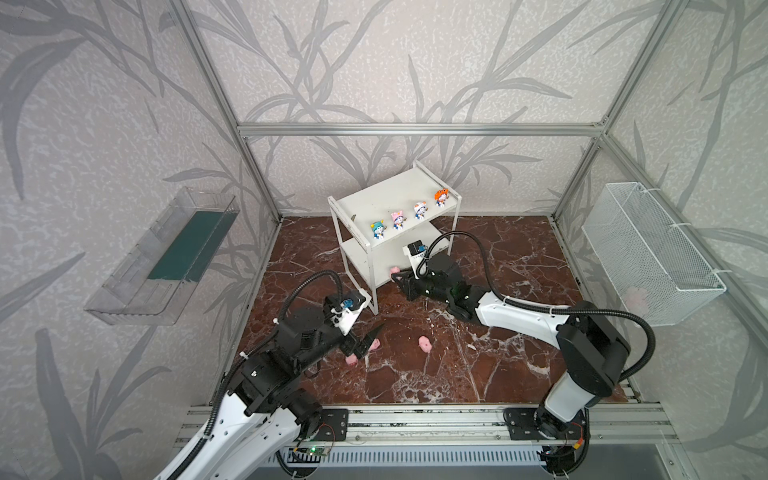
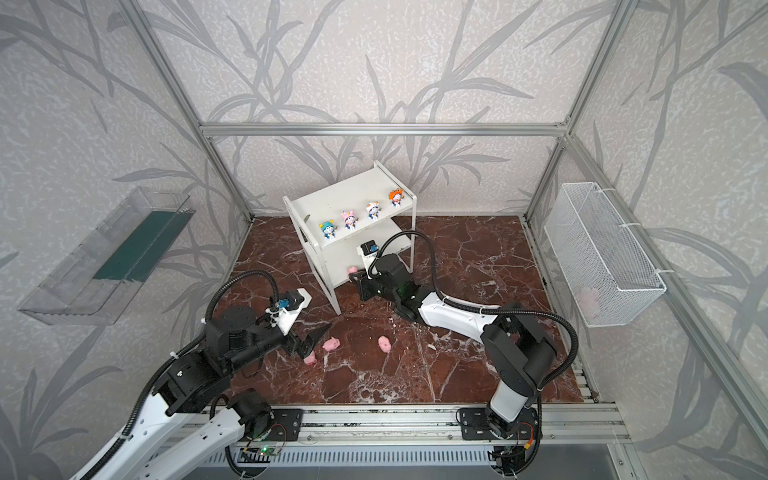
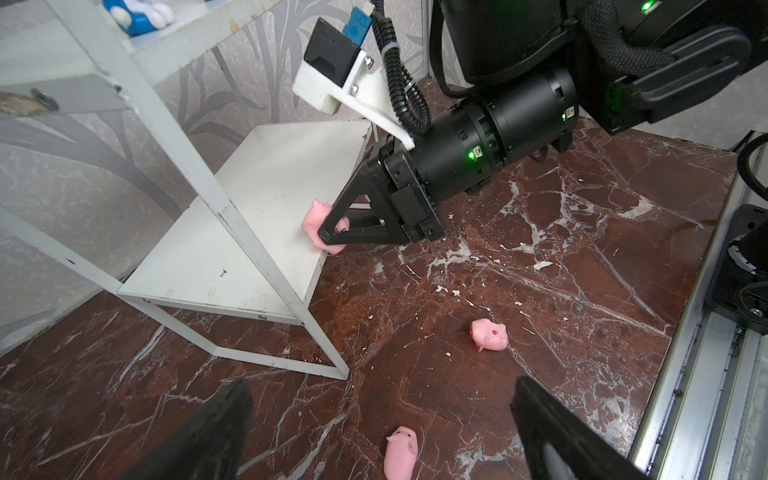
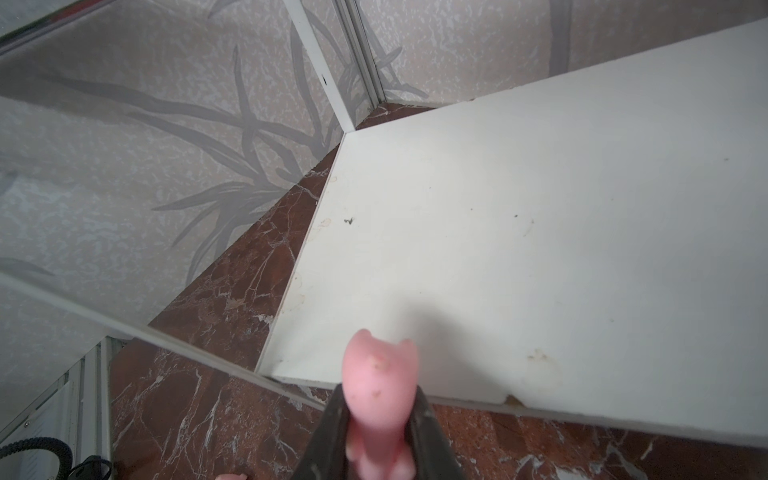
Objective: Place and organize the plastic toys onto the shelf
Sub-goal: 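Lower the held pink pig onto the shelf's lower tier with the right gripper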
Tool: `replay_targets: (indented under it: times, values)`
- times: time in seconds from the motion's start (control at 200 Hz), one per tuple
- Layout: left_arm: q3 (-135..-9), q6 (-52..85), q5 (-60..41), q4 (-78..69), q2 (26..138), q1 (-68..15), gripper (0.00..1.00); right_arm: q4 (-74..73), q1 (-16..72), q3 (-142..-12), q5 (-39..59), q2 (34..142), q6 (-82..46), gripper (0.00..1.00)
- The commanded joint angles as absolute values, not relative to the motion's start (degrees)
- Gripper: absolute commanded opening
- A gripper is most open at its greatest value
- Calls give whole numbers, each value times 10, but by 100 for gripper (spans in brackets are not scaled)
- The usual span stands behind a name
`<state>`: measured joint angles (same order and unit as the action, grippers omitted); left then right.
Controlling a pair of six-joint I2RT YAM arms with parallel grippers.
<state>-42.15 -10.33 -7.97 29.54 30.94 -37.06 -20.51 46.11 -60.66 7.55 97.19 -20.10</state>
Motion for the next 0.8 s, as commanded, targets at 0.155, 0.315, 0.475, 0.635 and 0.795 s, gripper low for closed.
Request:
replay_targets:
  times: [0.155,0.315,0.475,0.635,0.795]
  values:
    - [-416,-105,-88,285,307,-372,99,-245,461,-625,81,996,-209,24]
    - [-417,-106,-88,284,306,-372,99,-250,461,-622,75,988,-204,24]
    - [-416,-106,-88,283,307,-372,99,-253,461,-629,76,994,-203,25]
    - [-416,-106,-89,283,308,-372,99,-265,461,-632,78,1000,-209,25]
    - [-414,-107,-90,282,308,-371,99,-271,461,-626,75,993,-206,25]
